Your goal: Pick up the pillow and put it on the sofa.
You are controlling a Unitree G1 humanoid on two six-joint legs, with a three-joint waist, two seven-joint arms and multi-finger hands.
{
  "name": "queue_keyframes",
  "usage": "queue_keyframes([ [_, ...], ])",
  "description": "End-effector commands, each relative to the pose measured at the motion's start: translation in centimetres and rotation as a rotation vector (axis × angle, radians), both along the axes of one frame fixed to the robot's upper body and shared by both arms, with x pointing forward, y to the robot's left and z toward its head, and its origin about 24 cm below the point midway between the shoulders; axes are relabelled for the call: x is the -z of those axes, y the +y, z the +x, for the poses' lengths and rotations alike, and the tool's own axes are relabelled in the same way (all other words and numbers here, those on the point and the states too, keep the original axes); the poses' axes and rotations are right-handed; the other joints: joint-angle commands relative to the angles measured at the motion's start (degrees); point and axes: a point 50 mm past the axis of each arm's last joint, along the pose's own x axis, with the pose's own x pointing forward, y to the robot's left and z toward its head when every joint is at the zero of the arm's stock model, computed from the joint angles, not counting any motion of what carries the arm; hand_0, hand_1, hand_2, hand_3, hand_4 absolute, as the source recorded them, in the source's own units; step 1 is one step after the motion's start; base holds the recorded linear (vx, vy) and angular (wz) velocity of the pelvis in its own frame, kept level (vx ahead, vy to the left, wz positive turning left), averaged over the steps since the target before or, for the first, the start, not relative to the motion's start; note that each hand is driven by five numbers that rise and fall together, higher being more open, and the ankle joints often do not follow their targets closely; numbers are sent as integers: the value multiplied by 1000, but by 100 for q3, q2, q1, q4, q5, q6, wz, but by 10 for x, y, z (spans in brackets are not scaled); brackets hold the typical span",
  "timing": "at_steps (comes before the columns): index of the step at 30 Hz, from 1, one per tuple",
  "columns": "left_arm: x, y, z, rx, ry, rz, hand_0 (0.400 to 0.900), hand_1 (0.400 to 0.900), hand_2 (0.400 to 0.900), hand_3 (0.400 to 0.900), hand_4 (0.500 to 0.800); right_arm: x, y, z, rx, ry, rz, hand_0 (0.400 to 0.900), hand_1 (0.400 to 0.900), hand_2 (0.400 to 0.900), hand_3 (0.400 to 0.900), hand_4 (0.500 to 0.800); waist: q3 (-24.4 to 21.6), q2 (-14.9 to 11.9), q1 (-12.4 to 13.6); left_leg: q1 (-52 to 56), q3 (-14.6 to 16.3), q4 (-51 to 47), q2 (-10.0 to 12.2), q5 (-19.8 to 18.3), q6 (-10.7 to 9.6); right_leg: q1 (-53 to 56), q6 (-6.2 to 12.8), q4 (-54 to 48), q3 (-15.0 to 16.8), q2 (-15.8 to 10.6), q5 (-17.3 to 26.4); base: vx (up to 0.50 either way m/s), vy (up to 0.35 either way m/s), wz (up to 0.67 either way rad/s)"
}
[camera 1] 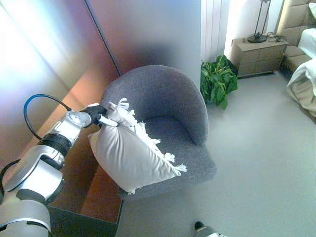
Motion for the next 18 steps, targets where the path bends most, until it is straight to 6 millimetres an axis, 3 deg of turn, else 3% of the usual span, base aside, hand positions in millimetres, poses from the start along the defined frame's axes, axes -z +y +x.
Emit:
queue_keyframes([
  [1, -140, 3, 21, -107, -456, -54, 400, 400, 400, 400, 500, -1, -6, -23, 72, 74, 6, 900, 900, 900, 900, 800, -347, 172, -16, 328, 271, 299, -326, -614, -172, -9, 543, 197, 4, 85, -340, 96, -70, -26],
  [9, -125, 2, 23, -136, -427, -90, 400, 400, 400, 400, 500, 0, -7, -40, 67, 105, 2, 900, 900, 900, 900, 800, -319, 234, -183, 295, 349, 346, -305, -643, -157, -85, 536, 220, 163, 134, -371, 45, -29, -10],
  [11, -123, 1, 23, -137, -413, -98, 506, 506, 506, 506, 564, 0, -7, -41, 57, 105, 1, 900, 900, 900, 900, 800, -319, 235, -180, 285, 348, 356, -301, -640, -154, -92, 529, 230, 149, 132, -379, 0, -8, 2],
  [12, -121, 1, 23, -140, -409, -103, 598, 598, 598, 598, 619, 0, -6, -40, 53, 103, 2, 900, 900, 900, 900, 800, -323, 232, -174, 277, 346, 360, -300, -638, -155, -95, 527, 231, 142, 131, -380, -8, -28, 6],
  [13, -120, 1, 24, -142, -410, -104, 549, 549, 549, 549, 589, 0, -5, -40, 47, 102, 4, 900, 900, 900, 900, 800, -331, 218, -165, 267, 340, 365, -297, -637, -155, -99, 527, 232, 132, 129, -381, -15, -38, 6],
  [14, -120, 1, 24, -145, -412, -109, 545, 545, 545, 545, 587, 0, -4, -39, 43, 100, 6, 900, 900, 900, 900, 800, -336, 205, -159, 263, 337, 367, -292, -637, -154, -106, 524, 235, 124, 131, -379, -21, -47, 6],
  [15, -120, 0, 24, -144, -412, -109, 604, 604, 604, 604, 622, 1, -4, -38, 39, 98, 9, 900, 900, 900, 900, 800, -337, 188, -150, 257, 338, 372, -286, -636, -155, -112, 520, 242, 108, 132, -382, -24, -45, 4],
  [16, -119, 0, 23, -151, -413, -109, 780, 780, 780, 780, 728, 1, -3, -37, 37, 97, 11, 900, 900, 900, 900, 800, -339, 174, -137, 250, 335, 376, -278, -633, -157, -117, 518, 248, 92, 132, -383, -24, -39, 3],
  [18, -119, 1, 23, -159, -427, -131, 900, 900, 900, 900, 800, 1, -2, -37, 36, 97, 16, 900, 900, 900, 900, 800, -352, 154, -118, 236, 328, 386, -279, -637, -153, -117, 509, 240, 81, 139, -386, -20, -26, 3],
])
